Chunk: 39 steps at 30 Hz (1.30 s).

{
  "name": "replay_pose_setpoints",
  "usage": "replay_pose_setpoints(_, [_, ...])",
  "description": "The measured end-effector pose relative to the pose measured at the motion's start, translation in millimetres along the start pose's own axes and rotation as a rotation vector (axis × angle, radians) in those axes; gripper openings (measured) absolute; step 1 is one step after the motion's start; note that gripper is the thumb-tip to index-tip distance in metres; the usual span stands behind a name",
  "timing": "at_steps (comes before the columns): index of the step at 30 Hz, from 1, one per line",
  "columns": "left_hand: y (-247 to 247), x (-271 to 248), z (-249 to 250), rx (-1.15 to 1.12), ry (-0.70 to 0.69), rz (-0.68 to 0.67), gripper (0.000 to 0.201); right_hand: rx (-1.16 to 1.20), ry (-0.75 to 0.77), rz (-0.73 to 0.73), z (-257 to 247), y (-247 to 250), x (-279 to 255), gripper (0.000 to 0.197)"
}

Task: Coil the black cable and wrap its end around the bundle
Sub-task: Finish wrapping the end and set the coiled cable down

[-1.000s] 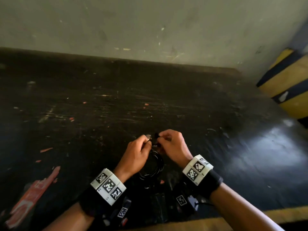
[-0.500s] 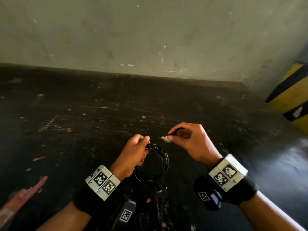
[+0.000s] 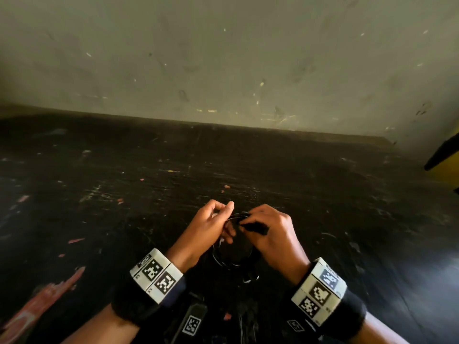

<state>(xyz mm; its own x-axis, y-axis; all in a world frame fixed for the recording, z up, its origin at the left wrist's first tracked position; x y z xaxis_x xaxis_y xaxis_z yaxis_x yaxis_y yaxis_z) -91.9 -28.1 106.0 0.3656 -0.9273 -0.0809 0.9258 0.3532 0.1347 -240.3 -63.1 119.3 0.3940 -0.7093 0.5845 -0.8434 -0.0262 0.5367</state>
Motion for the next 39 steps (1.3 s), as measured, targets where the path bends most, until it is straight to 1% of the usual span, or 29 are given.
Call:
replay_pose_setpoints(2, [2.8, -0.5, -6.3, -0.035, 0.026, -0.024, 0.044, -0.015, -0.019, 0.091, 4.0, 2.5, 1.4, 0.016])
replay_pose_setpoints(4, [3.4, -0.8, -12.9, -0.114, 0.097, -0.053, 0.041, -0.033, -0.037, 0.100, 6.8, 3.3, 1.8, 0.016])
replay_pose_setpoints(5, [2.9, 0.1, -14.7, -0.176, 0.122, -0.050, 0.035, -0.049, -0.035, 0.075, 7.0, 1.9, 0.6, 0.015])
replay_pose_setpoints(7, [1.3, 1.8, -12.4, -0.239, 0.114, -0.019, 0.026, -0.134, -0.004, 0.000, 4.7, -0.9, -2.0, 0.014])
replay_pose_setpoints(9, [0.0, 2.7, -9.0, -0.201, 0.079, 0.009, 0.025, -0.256, 0.056, -0.090, 0.1, -3.4, -2.8, 0.015])
replay_pose_setpoints(12, [-3.2, 2.3, -9.9, -0.172, 0.047, -0.027, 0.026, -0.359, 0.173, -0.175, -9.1, -5.5, -0.9, 0.016])
replay_pose_setpoints(14, [-6.0, 1.2, -11.1, -0.165, 0.073, -0.042, 0.025, -0.354, 0.195, -0.186, -11.8, -5.1, 0.0, 0.019])
replay_pose_setpoints(16, [-7.8, 2.4, -14.0, -0.172, 0.110, -0.021, 0.022, -0.319, 0.207, -0.166, -12.4, -5.0, -0.9, 0.027])
replay_pose_setpoints(19, [-7.5, 5.7, -19.0, -0.172, 0.168, -0.003, 0.022, -0.312, 0.201, -0.151, -9.6, -6.2, -1.5, 0.027])
replay_pose_setpoints(21, [-8.9, 7.4, -21.6, -0.172, 0.194, -0.064, 0.024, -0.316, 0.199, -0.147, -7.2, -6.5, -1.8, 0.026])
replay_pose_setpoints(24, [-11.4, 7.6, -19.2, -0.225, 0.232, -0.172, 0.024, -0.308, 0.203, -0.148, -5.9, -4.9, -1.2, 0.031])
replay_pose_setpoints(26, [-12.2, 8.7, -17.4, -0.267, 0.250, -0.184, 0.025, -0.318, 0.207, -0.161, -5.9, -4.0, -0.5, 0.032])
replay_pose_setpoints(30, [-13.6, 10.7, -20.6, -0.290, 0.267, -0.140, 0.017, -0.378, 0.248, -0.195, 0.5, -2.7, -2.5, 0.025])
replay_pose_setpoints(33, [-13.6, 11.3, -24.2, -0.278, 0.266, -0.108, 0.016, -0.358, 0.275, -0.194, 4.2, -1.2, -3.3, 0.022])
replay_pose_setpoints(36, [-15.1, 10.6, -26.0, -0.244, 0.233, -0.114, 0.017, -0.310, 0.295, -0.173, 2.4, 0.3, -1.2, 0.020])
replay_pose_setpoints(39, [-16.5, 9.0, -26.6, -0.195, 0.167, -0.130, 0.017, -0.263, 0.296, -0.169, 0.8, 3.0, 5.6, 0.015])
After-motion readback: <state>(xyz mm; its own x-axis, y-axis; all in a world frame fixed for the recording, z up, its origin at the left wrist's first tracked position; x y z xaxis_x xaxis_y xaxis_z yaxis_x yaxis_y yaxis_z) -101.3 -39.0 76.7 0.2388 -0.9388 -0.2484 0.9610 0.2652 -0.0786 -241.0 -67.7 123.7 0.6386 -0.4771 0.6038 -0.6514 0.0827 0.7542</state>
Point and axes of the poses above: each hand's wrist, its own x-axis towards the middle knuckle, its own y-axis out of the back of the hand, z = x × y, the point moved 4 cm from there along x, towards the middle knuckle, and after that the axes turned 8 degrees about z, right-handed, at the moved point
